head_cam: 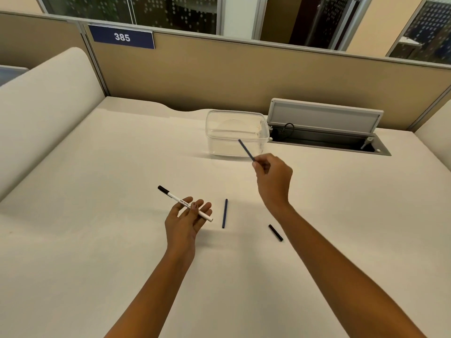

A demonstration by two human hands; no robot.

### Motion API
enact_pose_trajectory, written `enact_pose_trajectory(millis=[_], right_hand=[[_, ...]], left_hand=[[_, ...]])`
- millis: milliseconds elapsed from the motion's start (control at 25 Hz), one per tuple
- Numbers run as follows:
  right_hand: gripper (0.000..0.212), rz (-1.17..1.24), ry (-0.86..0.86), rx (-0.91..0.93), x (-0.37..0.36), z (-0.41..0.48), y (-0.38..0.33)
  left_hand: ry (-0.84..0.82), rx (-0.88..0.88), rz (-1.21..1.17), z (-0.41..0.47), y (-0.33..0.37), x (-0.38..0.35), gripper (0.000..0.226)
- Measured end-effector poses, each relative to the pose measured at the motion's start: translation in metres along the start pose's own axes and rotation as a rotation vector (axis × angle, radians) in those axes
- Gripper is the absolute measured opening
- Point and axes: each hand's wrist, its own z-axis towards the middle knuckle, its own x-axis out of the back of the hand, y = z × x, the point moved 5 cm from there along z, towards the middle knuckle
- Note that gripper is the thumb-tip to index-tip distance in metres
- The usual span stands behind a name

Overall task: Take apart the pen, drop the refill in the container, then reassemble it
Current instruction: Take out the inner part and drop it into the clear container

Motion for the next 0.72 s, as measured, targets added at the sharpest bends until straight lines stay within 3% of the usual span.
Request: enact_pose_trajectory(millis=[320,480,720], right_hand=[[0.015,-0.248,-0.078,0.027,-0.061,0.121,0.003],[0.019,-0.58,-0.314,0.008,-0.101,0.164,0.023],[0.033,-0.79,-0.555,-0.072,-0.139,0.184,0.042]], left_hand=[[0.036,0.057,-0.048,0.026,0.001,-0.005,0.011],[0.046,0.05,-0.049,0.036,0.006,-0.006,0.011],[0.044,-0.027,0.057,0.045,0.018,-0.009,0.017]])
